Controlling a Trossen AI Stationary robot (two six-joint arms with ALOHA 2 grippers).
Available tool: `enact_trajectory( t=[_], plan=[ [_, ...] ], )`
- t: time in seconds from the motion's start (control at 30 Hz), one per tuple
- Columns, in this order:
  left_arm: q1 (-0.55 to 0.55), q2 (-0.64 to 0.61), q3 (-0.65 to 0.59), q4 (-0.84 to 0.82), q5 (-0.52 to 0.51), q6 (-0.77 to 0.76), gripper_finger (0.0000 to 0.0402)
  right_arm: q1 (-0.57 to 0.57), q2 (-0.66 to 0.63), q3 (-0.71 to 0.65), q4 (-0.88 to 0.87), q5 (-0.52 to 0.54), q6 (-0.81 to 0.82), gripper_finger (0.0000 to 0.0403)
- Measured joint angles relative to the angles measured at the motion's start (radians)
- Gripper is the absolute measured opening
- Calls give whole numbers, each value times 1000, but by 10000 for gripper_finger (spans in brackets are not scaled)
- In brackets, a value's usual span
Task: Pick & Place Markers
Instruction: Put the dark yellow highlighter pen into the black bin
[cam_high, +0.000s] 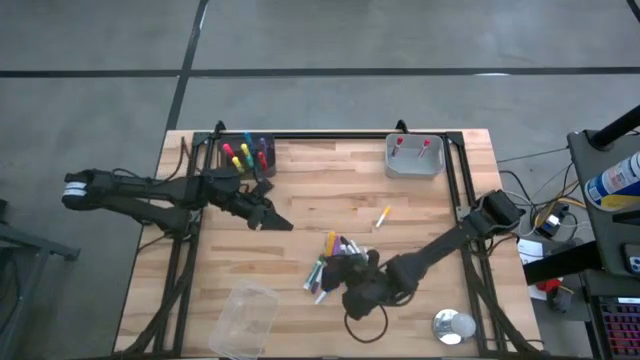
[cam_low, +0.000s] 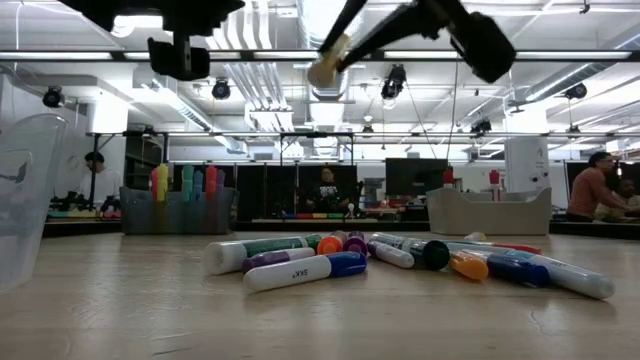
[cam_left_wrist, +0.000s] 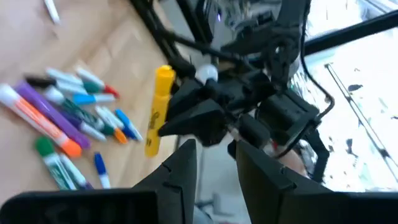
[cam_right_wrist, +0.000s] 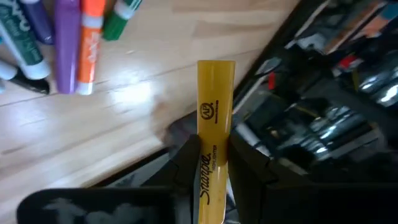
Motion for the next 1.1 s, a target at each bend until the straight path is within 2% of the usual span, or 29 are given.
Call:
enact_trajectory(
  t=[0.17, 0.37, 0.63, 0.9, 1.1],
  plan=[
    [8, 84, 20, 10, 61, -67, 106, 36, 0, 0, 87, -6, -113, 56],
    [24, 197, 90, 11, 239, -90, 106, 56, 0, 0, 185, -47, -239, 56],
    [50, 322, 187, 12, 372, -53, 106, 73, 0, -1, 225, -143, -255, 56],
    [57, 439, 248, 9, 562, -85, 106, 77, 0, -1, 269, -179, -304, 56],
    [61, 515, 300, 10, 678, -28, 106, 77, 0, -1, 326, -246, -358, 56]
  ],
)
